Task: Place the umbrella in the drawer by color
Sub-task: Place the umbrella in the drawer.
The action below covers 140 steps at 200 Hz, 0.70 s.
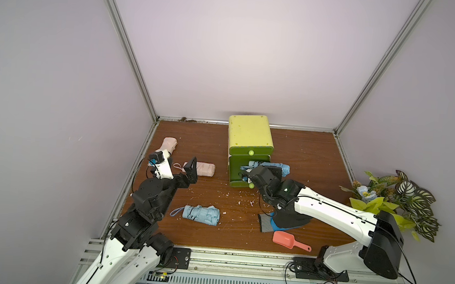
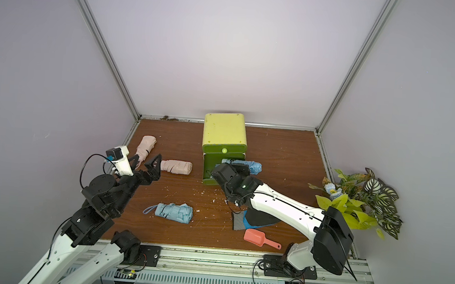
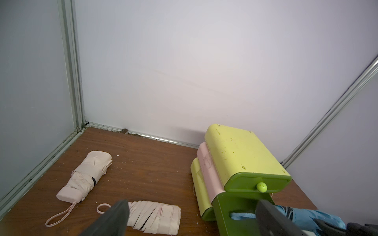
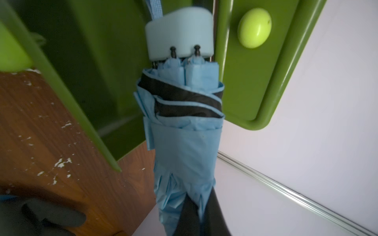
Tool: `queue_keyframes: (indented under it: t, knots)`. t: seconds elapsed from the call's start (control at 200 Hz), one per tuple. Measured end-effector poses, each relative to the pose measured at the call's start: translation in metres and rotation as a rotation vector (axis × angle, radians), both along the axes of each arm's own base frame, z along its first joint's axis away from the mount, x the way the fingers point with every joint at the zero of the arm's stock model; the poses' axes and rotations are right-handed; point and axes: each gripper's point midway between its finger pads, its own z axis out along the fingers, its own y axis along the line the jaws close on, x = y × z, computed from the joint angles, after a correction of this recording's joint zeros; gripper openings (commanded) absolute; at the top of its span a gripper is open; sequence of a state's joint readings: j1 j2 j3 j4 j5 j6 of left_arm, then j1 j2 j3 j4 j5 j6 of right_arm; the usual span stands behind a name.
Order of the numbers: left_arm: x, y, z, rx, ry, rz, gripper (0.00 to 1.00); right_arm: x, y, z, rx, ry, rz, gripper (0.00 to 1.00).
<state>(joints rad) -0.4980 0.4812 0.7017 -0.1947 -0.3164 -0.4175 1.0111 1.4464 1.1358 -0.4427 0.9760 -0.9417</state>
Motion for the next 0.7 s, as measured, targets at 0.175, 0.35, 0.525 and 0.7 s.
queue_keyframes:
  t: [0.175,0.35,0.525,0.7]
  knots:
    - [0.000,0.000,-0.002,0.004,0.003,-0.002,1.00,0.002,0.029,-0.008,-0.013,0.015,0.057,0.00]
    - [0.001,-0.002,-0.008,0.012,0.017,-0.009,1.00,0.009,0.064,-0.033,0.015,0.075,0.119,0.00]
    - [0.002,-0.004,-0.010,0.014,0.025,-0.020,1.00,0.014,0.079,-0.043,0.047,0.093,0.136,0.54]
    - [0.004,-0.007,-0.017,0.027,0.052,-0.023,1.00,0.021,0.083,-0.034,0.098,0.055,0.112,0.73]
